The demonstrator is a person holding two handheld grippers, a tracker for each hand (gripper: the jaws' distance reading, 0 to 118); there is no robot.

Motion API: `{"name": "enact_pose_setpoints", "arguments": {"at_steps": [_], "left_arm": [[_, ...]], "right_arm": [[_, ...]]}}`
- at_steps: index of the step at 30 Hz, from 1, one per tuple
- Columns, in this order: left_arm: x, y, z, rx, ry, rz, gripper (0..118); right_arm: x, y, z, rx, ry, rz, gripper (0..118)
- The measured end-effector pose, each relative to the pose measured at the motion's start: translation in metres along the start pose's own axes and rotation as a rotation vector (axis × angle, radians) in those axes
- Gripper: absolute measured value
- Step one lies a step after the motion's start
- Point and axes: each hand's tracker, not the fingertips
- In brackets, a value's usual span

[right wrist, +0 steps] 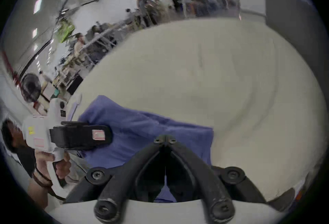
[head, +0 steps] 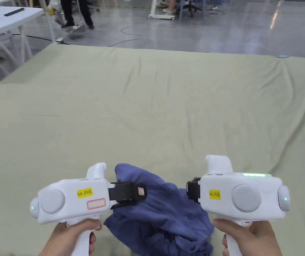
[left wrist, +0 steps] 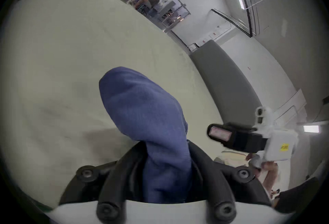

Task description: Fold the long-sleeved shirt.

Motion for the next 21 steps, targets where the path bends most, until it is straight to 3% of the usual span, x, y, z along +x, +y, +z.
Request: {"name": "enact_pose_setpoints", "arguments": {"at_steps": [6, 9, 15, 16, 18, 19, 21], "left_arm": [[-0.106, 0.06, 0.119, 0.05, 0.199, 0.005, 12], [-0.163, 0.089, 0.164, 0.006, 0.324, -0.022, 12], [-0.225, 0.096, 0.194, 0.007, 0.421, 0.106, 14], [-0.227, 0.093, 0.19, 0.006, 0.446, 0.129, 29], [-0.226, 0.088, 0.185, 0.015, 0.494, 0.112, 94], [-0.224, 0.085, 0.185, 0.022, 0.486, 0.106, 118], [-0.215, 0.083, 0.188, 0.081, 0.45, 0.097, 118]], "right_arm": [[-0.132, 0.029, -0.062, 0.035, 0.155, 0.142, 0], [-0.186, 0.031, -0.096, 0.096, 0.195, 0.169, 0], [-0.243, 0.021, -0.157, 0.093, 0.224, 0.259, 0], [-0.245, 0.02, -0.164, 0.074, 0.224, 0.277, 0], [-0.243, 0.017, -0.17, 0.05, 0.227, 0.28, 0], [-0.24, 0.016, -0.17, 0.043, 0.235, 0.276, 0], [-0.231, 0.015, -0.167, 0.04, 0.237, 0.273, 0]]}}
